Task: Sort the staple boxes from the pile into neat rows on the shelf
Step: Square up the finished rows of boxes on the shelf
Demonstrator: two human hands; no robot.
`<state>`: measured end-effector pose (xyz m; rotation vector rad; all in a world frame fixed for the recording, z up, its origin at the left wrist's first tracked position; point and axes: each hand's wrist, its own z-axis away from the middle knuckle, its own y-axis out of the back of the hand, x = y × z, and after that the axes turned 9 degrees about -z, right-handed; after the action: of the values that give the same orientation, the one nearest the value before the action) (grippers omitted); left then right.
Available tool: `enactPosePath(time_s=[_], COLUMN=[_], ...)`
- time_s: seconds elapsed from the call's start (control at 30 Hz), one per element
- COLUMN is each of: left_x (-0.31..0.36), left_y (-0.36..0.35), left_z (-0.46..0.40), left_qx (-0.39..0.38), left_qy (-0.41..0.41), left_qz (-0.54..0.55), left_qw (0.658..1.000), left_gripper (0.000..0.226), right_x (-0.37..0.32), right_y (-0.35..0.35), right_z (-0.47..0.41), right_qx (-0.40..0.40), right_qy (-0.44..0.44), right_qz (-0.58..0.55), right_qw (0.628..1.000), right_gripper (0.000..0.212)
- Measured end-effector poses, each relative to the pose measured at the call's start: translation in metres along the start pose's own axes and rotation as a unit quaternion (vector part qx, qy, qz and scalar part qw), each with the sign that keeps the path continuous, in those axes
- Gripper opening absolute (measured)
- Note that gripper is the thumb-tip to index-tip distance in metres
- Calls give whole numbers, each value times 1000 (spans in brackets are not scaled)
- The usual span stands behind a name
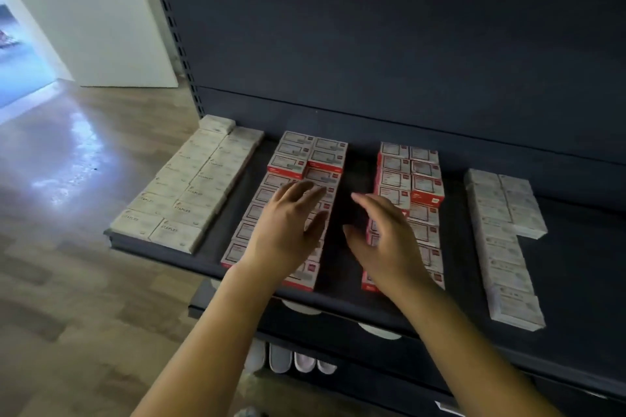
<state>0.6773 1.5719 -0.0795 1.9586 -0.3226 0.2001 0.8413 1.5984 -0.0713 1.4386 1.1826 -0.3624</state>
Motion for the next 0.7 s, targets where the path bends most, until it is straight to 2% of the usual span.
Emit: enactPosePath(time_s=[0.17, 0.3, 0.43, 0.53, 0.7], left_x=[-52, -103, -172, -229, -294], left_y=[9, 19, 41, 52, 49], left_z=[0, -9, -25, -43, -84], left_qx=[3, 15, 35, 0, -73], left_qy=[6, -21, -17, 32, 82], left_qz=[3, 15, 33, 52, 21], left_qw=[1000, 1000, 999, 998, 994], left_gripper=[47, 36, 37, 35, 40], right_x=[-12, -30, -58, -75, -82], right_y=[-43, -87, -140, -178, -217], right_z=[-23, -43, -72, -100, -162], right_qx=[-33, -11, -1, 3, 34], right_qy=[-9, -24, -45, -40, -110], right_qz=[16, -1, -24, -37, -19], right_qw=[999, 1000, 999, 999, 993], right_gripper=[50, 49, 43, 40, 44])
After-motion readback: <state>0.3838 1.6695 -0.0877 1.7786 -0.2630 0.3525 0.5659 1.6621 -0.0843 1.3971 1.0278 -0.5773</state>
